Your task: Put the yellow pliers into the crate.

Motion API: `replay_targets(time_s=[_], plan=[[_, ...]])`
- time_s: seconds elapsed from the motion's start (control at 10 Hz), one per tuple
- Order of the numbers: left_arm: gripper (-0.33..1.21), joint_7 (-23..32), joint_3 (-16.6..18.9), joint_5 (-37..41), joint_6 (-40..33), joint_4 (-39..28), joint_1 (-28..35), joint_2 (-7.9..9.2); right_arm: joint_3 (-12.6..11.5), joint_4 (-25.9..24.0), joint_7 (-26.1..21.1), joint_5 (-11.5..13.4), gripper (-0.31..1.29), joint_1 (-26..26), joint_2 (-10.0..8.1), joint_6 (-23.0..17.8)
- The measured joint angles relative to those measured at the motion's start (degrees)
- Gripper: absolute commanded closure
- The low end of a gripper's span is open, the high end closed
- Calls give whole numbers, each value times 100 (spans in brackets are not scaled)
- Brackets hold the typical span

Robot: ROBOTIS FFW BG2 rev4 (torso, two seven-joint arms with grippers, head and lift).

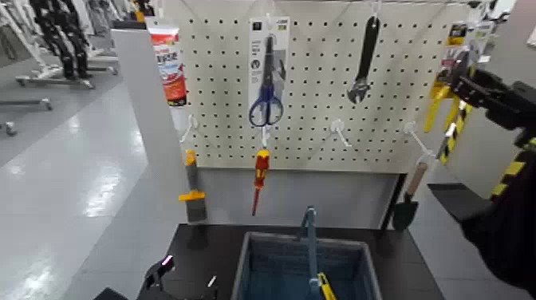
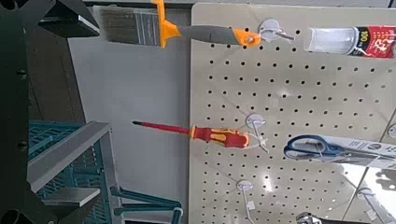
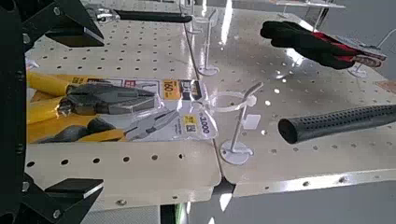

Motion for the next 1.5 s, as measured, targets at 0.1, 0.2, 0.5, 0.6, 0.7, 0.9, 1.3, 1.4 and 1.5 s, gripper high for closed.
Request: replay_targets(time_s=[0.1,0.2,0.5,0.6,0.7,0.9,1.3,1.4,1.5], plan=[[10,0,-4,0,0,0,-6,0,93,107,56,-13,25,-99,-19,11],[10,-2,-9,0,0,1,-14,2,151,195,110,-35,52,-169,-26,24],[10,-4,-12,-5,-1,1,-19,6,254,257,125,-48,117,-258,-44,152],[10,-6,-12,-8,-7,1,-20,8,280,226,116,4,117,-272,-50,158],[10,-8,-17,-11,-12,1,-21,9,290,215,111,39,117,-287,-52,151],[10,-4,-21,-17,-24,0,-21,9,300,235,113,50,117,-312,-53,144],[10,-5,-28,-42,-35,0,-29,13,330,241,104,50,117,-366,-56,129],[10,-4,-29,-43,-35,0,-29,16,332,215,106,50,117,-368,-57,116],[10,-6,-29,-43,-35,0,-29,17,322,154,112,50,117,-366,-56,105]])
